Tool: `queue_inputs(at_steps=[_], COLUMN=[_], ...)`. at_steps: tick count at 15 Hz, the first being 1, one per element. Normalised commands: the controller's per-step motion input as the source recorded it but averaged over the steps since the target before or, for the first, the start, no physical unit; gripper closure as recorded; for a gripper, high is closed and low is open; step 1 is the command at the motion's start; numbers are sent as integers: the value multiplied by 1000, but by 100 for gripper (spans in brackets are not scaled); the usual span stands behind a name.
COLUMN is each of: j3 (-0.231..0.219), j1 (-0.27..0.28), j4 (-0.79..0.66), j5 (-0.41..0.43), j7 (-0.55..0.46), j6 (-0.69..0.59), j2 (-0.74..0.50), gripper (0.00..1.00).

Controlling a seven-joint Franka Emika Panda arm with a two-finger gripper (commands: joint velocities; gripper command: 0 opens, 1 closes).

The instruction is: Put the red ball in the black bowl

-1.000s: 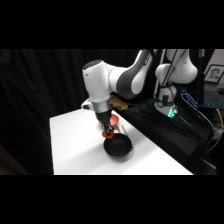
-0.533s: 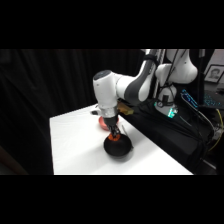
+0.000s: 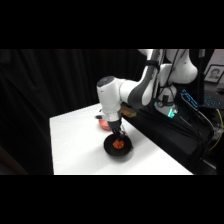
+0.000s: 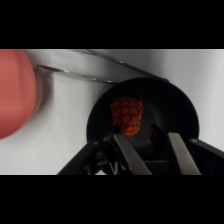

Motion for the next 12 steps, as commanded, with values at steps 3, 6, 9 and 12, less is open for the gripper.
queue_inputs(at_steps=[3,6,9,12], j3=[-26,-32,-31,-20], j1=[28,29,38,30], j4=[-10,-48,9,143], j5=[-69,-78,-113,-140], j7=[-36,-15,26,11], j6=[-89,-267,-422,-432], j2=[-164,-379,-440,-317], gripper=[1,0,0,0])
